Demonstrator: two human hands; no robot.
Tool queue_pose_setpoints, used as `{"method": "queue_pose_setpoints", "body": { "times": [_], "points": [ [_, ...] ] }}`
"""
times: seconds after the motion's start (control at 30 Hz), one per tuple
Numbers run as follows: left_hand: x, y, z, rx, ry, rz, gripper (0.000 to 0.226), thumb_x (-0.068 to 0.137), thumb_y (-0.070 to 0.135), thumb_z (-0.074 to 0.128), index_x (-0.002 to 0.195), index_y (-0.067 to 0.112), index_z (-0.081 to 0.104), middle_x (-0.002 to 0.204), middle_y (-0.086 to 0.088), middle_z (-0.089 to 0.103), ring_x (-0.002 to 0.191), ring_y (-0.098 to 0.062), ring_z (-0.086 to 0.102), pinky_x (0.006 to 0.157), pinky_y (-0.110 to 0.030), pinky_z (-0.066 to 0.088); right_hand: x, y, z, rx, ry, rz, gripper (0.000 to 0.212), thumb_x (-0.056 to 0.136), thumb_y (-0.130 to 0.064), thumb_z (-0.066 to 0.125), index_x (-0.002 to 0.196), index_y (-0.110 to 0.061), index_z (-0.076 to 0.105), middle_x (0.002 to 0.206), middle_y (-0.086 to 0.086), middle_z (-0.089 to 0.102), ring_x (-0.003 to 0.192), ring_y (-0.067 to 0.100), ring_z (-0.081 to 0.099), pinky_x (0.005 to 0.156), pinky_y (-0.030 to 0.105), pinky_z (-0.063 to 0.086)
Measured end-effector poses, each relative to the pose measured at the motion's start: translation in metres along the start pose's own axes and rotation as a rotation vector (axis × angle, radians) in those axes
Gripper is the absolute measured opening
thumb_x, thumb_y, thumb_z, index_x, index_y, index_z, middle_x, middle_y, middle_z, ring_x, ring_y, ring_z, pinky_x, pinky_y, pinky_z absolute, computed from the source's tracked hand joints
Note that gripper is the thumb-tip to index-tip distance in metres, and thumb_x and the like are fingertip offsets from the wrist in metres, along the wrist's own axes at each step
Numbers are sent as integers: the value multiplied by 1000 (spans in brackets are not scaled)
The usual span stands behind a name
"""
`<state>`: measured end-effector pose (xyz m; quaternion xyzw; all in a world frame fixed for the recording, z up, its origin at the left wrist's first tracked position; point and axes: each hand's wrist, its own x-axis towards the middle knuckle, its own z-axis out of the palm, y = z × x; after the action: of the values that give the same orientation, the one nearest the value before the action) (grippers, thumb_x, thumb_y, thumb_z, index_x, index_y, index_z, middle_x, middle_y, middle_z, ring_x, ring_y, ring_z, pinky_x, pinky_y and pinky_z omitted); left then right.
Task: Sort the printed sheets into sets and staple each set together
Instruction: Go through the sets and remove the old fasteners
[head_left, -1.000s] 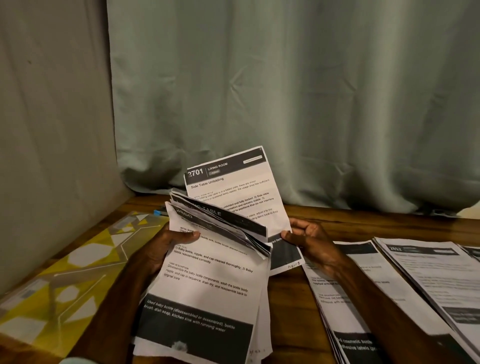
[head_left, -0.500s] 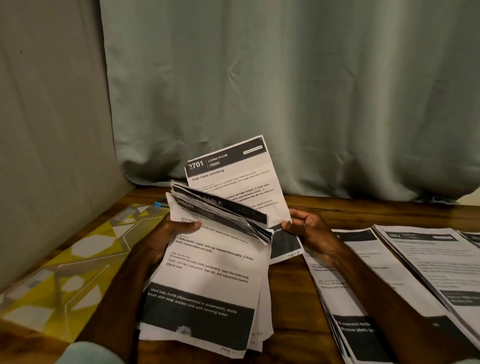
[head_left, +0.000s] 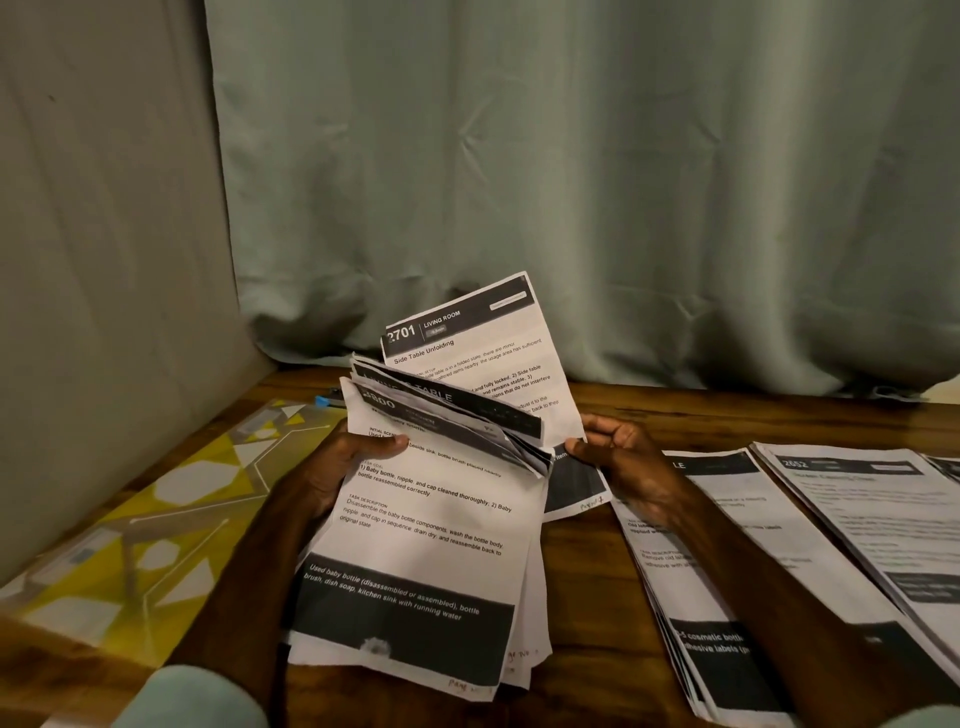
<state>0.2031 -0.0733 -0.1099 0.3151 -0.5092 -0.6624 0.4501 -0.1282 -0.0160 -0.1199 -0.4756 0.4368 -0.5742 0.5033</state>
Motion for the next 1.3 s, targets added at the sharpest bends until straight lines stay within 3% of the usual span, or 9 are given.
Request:
{"method": "queue_pose_setpoints", "body": {
  "times": [0.1, 0.27, 0.67, 0.77, 1.2, 1.3],
  "points": [
    [1, -1, 1, 33, 3, 21, 43, 92, -10, 60, 130, 10, 62, 124, -21, 70, 112, -41, 69, 86, -48, 61, -1, 0, 1, -2, -6, -2, 31, 92, 5, 65, 121, -8, 67, 113, 8, 77, 103, 23, 75, 72, 28, 62],
    [3, -4, -6, -53, -1, -57, 64, 79, 0, 71, 140, 9, 55, 132, -27, 64, 118, -49, 64, 104, -68, 45, -2, 0, 3, -23, 0, -13, 29, 93, 5, 64, 116, -11, 69, 108, 2, 78, 99, 19, 76, 71, 25, 61],
    [1, -4, -8, -59, 21, -54, 68, 80, 3, 75, 144, 10, 52, 137, -29, 60, 123, -53, 59, 108, -74, 37, 2, 5, 0, -54, 7, -35, 31, 91, 4, 67, 118, -9, 69, 113, 5, 77, 105, 23, 75, 77, 27, 61],
    [1, -2, -9, -71, 31, -64, 70, 78, 2, 76, 144, 10, 52, 137, -30, 59, 124, -54, 58, 109, -74, 35, 3, 4, 1, -52, 12, -33, 30, 91, 4, 67, 118, -9, 69, 112, 5, 78, 103, 22, 75, 73, 25, 61],
    [5, -2, -6, -14, 14, -37, 65, 75, 2, 72, 137, 12, 56, 130, -26, 66, 119, -51, 62, 108, -71, 39, 0, 3, 1, -24, -7, -37, 31, 92, 5, 66, 120, -6, 68, 111, 6, 78, 102, 23, 75, 74, 27, 61],
    [5, -3, -8, -26, -5, -24, 55, 84, -5, 70, 134, 12, 59, 130, -26, 66, 119, -50, 63, 107, -70, 41, 1, 4, 0, -37, -6, -45, 31, 92, 4, 66, 121, -6, 68, 114, 6, 77, 105, 24, 74, 79, 29, 62]
  ]
}}
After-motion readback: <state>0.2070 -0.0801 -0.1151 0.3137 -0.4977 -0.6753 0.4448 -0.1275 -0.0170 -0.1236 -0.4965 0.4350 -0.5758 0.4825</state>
